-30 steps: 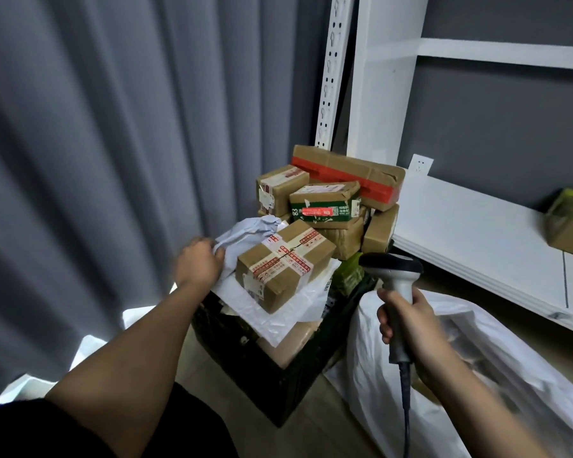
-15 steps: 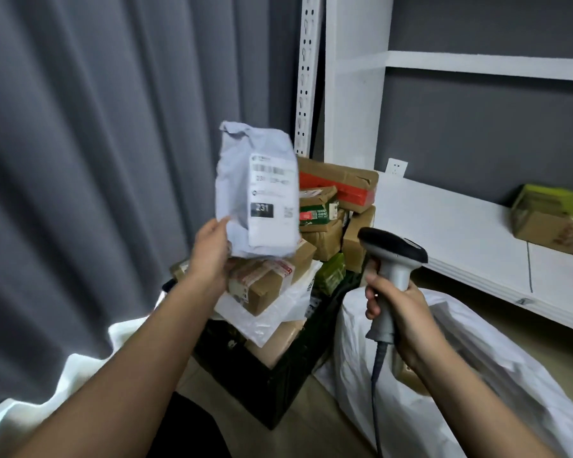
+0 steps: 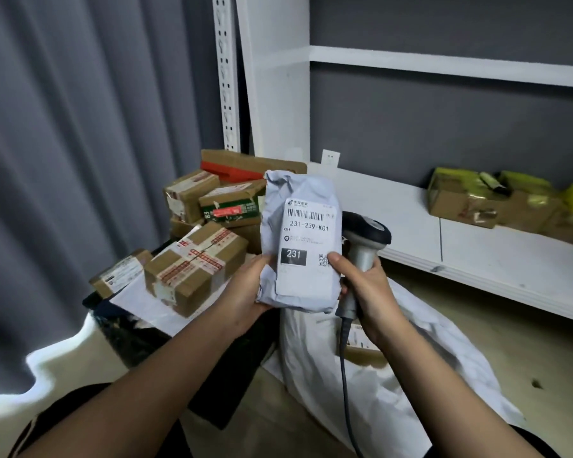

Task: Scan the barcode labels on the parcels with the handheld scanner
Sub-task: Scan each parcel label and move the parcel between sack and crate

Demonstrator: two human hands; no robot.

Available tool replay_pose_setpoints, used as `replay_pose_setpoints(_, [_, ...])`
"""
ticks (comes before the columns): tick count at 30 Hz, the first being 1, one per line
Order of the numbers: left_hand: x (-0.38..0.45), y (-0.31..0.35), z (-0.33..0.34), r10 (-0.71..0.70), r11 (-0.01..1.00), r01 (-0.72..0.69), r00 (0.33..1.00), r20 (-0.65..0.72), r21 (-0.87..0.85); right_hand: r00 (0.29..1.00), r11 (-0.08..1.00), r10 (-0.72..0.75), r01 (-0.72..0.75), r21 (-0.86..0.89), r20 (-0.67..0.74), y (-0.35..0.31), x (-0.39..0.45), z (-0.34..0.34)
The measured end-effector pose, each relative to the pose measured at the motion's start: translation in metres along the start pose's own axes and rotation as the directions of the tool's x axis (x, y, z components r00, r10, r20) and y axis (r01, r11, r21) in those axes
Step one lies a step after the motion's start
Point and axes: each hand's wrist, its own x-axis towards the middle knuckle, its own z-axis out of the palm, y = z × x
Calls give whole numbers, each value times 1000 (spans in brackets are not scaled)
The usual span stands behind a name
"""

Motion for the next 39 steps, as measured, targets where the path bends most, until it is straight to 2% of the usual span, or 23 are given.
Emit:
replay_pose_setpoints(1, [-5, 4, 1, -37, 998, 45, 988, 149, -50, 999, 1000, -8, 7, -28, -32, -2, 1, -3])
replay_pose_setpoints(2, [-8, 5, 0, -54, 994, 80, 947, 316, -70, 998, 998, -21, 17, -64, -66, -4, 1, -6])
replay_pose_setpoints(3, [-11, 5, -2, -45, 996, 71, 905, 424, -46, 995, 994, -38, 27, -107, -97, -7, 1, -8])
replay_pose_setpoints(5, [-7, 1, -13, -37, 995, -12, 881, 472, 101, 989, 981, -69, 43, -191, -132, -13, -2, -11])
replay_pose_setpoints(7, [4, -7, -12, -22, 961, -99, 903, 429, 257, 987, 970, -85, 50, -240, -137, -16, -6, -13])
replay_pose_setpoints(8, [7, -8, -10, -15, 956, -109, 909, 417, 271, 986, 965, -92, 54, -256, -137, -16, -8, -14])
replay_pose_setpoints(12, [22, -12, -16, 59, 990, -94, 952, 302, 103, 986, 970, -92, 57, -235, -141, -19, -15, -18])
replay_pose_setpoints(16, [28, -14, -19, 112, 993, -115, 988, 108, 17, 1000, 991, 0, 1, -137, 5, -18, -23, -13])
replay_pose_setpoints(18, [31, -15, -20, 102, 995, -102, 993, 53, -8, 995, 993, 44, -34, -115, 87, -14, -28, -6])
replay_pose_setpoints(22, [39, -18, -21, 108, 994, -108, 993, -50, -13, 976, 985, 82, -48, -168, 204, -12, -33, 3])
replay_pose_setpoints(29, [40, -16, -19, 162, 985, -167, 981, -106, -40, 956, 974, 104, -42, -225, 274, -14, -35, 12])
replay_pose_setpoints(39, [43, -17, -20, 132, 990, -138, 983, -130, -41, 950, 979, 125, -70, -192, 287, -14, -35, 12])
